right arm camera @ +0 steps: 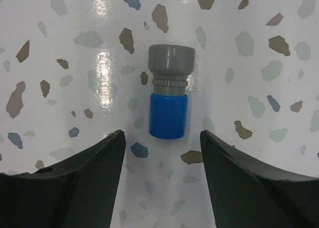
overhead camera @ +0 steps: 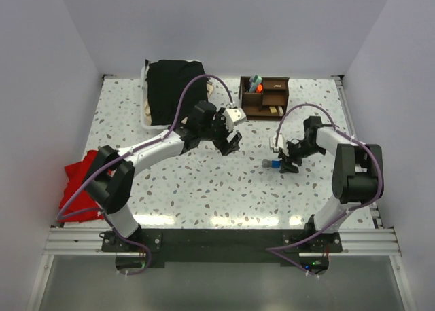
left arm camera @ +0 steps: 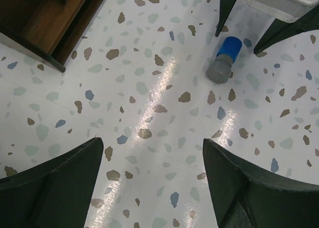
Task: Sort the stationery into containers
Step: Pick up the stationery from the center of the board, then place the stationery at the center of the board.
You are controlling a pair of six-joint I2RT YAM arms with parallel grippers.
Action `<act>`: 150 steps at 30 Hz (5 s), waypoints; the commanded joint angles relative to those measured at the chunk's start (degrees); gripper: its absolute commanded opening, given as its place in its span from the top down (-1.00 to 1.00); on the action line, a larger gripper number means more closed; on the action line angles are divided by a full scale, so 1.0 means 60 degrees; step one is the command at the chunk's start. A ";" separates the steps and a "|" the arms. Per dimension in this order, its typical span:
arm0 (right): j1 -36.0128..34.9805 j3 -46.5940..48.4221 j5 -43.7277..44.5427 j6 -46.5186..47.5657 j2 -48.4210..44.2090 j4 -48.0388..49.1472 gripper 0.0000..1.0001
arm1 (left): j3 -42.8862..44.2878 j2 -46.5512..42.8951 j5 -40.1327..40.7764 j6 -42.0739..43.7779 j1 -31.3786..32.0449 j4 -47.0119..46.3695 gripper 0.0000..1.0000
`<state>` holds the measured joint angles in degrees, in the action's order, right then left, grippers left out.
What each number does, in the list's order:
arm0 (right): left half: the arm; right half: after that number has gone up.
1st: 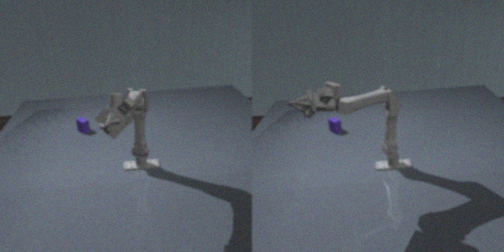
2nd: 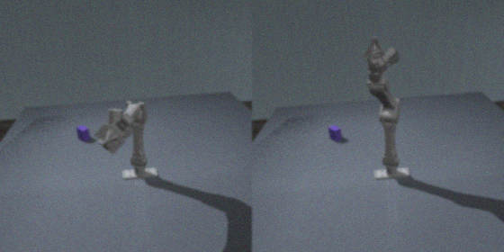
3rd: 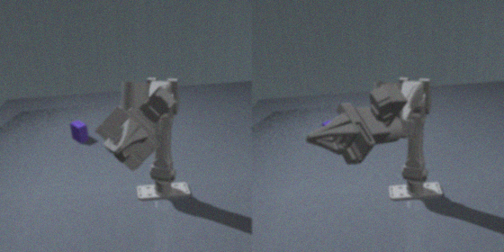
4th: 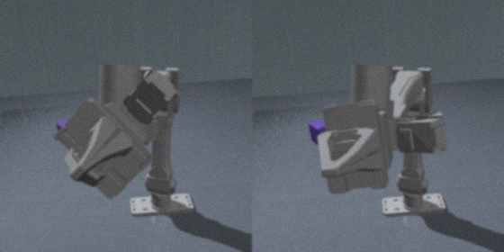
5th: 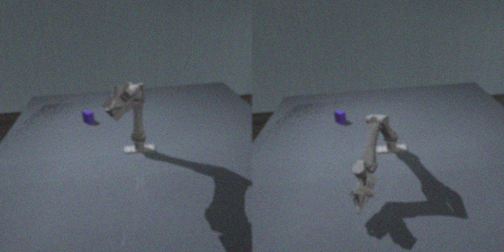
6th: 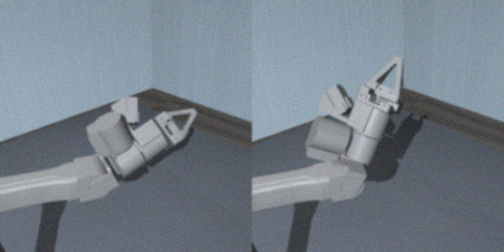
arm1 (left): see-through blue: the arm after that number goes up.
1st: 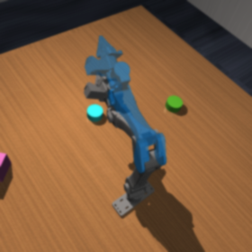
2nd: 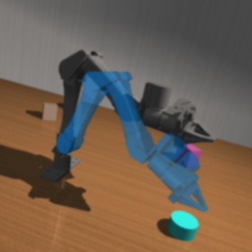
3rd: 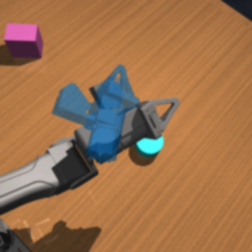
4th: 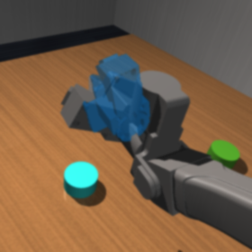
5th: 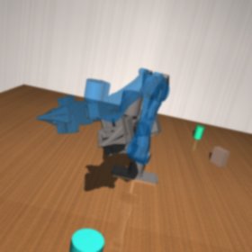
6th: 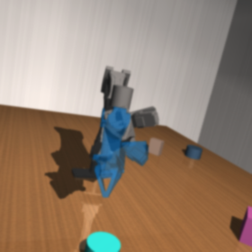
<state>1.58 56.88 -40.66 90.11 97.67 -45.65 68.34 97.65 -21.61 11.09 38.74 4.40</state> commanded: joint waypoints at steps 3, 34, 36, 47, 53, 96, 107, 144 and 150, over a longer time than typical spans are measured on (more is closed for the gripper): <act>-0.0147 0.0363 -0.0283 0.0422 0.0231 -0.0097 -0.31 | 0.0066 0.0117 0.0042 -0.0061 -0.0026 -0.0163 -0.72; -0.0191 0.0744 -0.0034 0.0641 0.0743 0.0093 -0.04 | 0.0124 0.0600 -0.0237 -0.0179 -0.0026 -0.0280 -0.72; -0.0191 0.0846 -0.0078 0.0627 0.0816 0.0050 0.07 | 0.0139 0.0688 -0.0222 -0.0135 -0.0012 -0.0294 -0.72; -0.0440 0.1403 0.0141 0.1123 0.0495 -0.0858 0.47 | 0.1075 0.1757 -0.1772 0.0026 -0.0012 0.0130 -0.69; -0.0528 0.1740 0.1033 0.1856 -0.0250 -0.1795 0.51 | 0.1603 0.2197 -0.2740 0.0128 -0.0026 0.0583 -0.67; -0.3457 0.3556 1.4016 -0.2551 0.1197 -0.3598 1.00 | -0.2381 0.1567 -0.4910 -0.1775 -0.1593 -0.6242 -0.65; -0.3487 0.3659 1.3750 -0.2815 0.2076 -0.2968 0.92 | -0.2278 0.1655 -0.4954 -0.2171 -0.1594 -0.6095 -0.65; -0.3648 0.4405 1.3151 -0.3884 0.1960 -0.4034 0.02 | -0.1956 0.1670 -0.5042 -0.1893 -0.1623 -0.5145 -0.64; -0.3385 0.6439 1.0043 -0.5127 0.1374 -0.5717 -0.03 | -0.1283 0.1115 -0.4881 -0.0664 -0.1623 -0.3110 -0.63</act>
<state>-19.86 86.67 32.91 65.17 111.35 -70.22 56.55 109.32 -50.57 1.37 29.52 -22.11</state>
